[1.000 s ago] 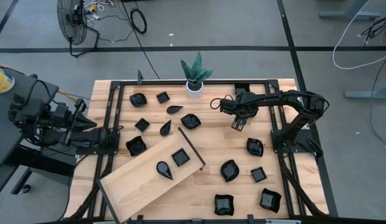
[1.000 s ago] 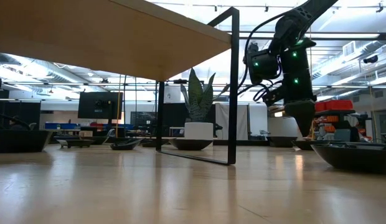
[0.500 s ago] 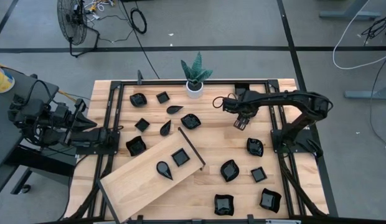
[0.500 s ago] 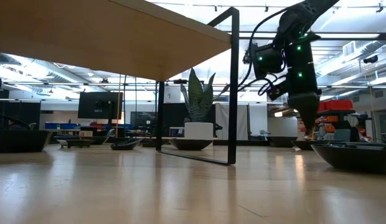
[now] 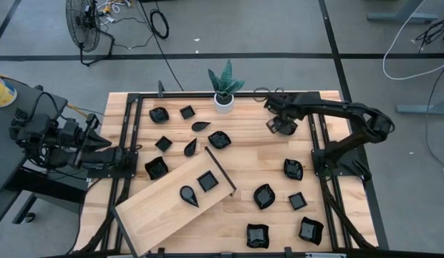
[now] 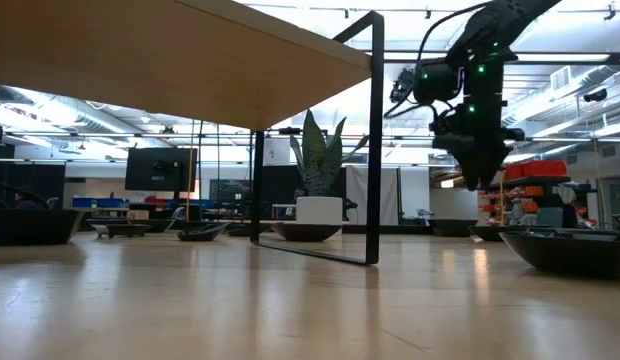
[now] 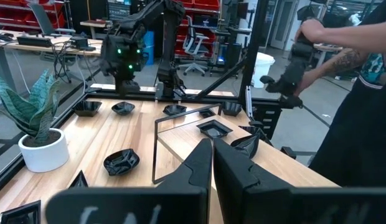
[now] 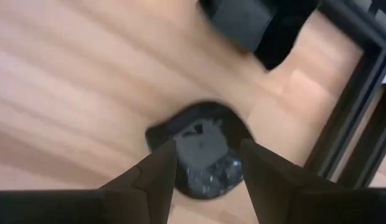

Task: Pick & Place Mini shaped plates
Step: Put the black distorted square plate on the shelf

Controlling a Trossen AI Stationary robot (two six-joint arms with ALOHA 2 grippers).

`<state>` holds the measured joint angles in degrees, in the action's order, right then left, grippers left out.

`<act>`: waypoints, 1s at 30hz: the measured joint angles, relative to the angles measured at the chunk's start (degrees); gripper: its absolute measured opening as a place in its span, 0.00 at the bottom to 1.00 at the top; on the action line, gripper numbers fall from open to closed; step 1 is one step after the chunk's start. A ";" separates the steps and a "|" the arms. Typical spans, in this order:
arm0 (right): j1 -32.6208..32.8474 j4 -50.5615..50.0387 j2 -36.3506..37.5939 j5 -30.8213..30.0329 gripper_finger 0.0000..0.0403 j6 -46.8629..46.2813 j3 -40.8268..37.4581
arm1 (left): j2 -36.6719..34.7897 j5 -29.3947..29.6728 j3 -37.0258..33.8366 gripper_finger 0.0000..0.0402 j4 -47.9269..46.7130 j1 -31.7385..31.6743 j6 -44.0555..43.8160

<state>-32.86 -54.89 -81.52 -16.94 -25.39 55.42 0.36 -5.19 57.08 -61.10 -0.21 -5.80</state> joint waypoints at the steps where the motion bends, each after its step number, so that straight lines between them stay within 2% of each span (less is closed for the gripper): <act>1: -1.15 0.84 0.91 -0.02 0.45 -0.77 0.02 | 0.00 0.02 0.00 0.05 -0.02 0.02 0.00; 7: -8.20 1.68 4.56 0.02 0.45 -7.28 0.07 | 0.00 0.00 0.00 0.05 -0.02 0.00 0.00; 15: -16.35 6.29 4.70 6.10 0.45 -8.69 0.07 | 0.00 0.00 0.00 0.05 0.00 0.02 0.00; 19: -19.24 9.90 3.51 8.98 0.45 -10.00 0.07 | 0.00 0.00 0.00 0.05 -0.02 0.00 0.00; 30: -22.09 13.82 -3.76 8.99 0.45 -11.69 0.07 | 0.00 0.00 0.00 0.05 -0.02 0.02 0.00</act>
<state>-54.95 -41.08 -85.28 -7.94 -37.08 55.48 0.36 -5.19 57.08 -61.12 -0.19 -5.80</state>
